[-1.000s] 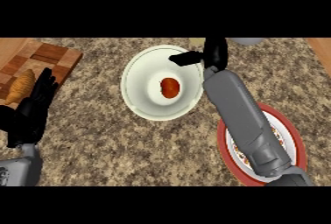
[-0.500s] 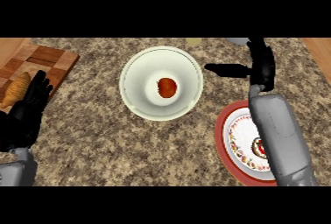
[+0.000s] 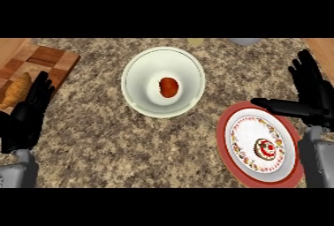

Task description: Pick the tomato from the plate and place it in the bowl

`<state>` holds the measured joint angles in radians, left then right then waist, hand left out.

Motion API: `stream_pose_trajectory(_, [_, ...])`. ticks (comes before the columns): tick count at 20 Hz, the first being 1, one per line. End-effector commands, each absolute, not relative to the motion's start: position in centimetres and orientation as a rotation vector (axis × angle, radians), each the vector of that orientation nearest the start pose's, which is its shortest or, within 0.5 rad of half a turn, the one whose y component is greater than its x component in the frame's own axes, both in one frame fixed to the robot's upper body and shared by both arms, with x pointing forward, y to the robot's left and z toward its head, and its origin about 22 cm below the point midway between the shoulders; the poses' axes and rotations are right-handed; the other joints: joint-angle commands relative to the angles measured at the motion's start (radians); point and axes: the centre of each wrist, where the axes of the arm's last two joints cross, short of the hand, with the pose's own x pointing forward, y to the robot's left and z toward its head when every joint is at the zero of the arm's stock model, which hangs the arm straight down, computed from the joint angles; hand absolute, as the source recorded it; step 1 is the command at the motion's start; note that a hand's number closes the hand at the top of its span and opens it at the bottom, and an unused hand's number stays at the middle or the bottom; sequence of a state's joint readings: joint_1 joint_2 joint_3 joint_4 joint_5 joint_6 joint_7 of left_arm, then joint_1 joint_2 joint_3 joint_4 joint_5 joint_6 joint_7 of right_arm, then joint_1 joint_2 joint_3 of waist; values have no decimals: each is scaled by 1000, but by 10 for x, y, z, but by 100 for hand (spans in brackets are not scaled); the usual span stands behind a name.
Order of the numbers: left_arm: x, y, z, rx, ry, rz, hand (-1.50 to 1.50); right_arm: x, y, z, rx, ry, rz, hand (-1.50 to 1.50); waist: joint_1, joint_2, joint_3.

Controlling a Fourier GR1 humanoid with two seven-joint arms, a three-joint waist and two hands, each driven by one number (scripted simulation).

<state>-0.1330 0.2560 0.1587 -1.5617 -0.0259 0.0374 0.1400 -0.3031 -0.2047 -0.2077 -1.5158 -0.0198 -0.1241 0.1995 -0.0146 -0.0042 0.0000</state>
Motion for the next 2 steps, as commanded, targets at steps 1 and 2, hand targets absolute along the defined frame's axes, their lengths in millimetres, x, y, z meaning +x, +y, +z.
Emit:
stream_pose_trajectory(1, [264,310,52,338,-1558,-70,0,281,-318,84,-228,-1685,-137,-150,11,3,0])
stream_pose_trajectory(2, [273,312,60,329,-1563,-60,0,274,-320,97,-235,-1691,-98,-150,10,3,0])
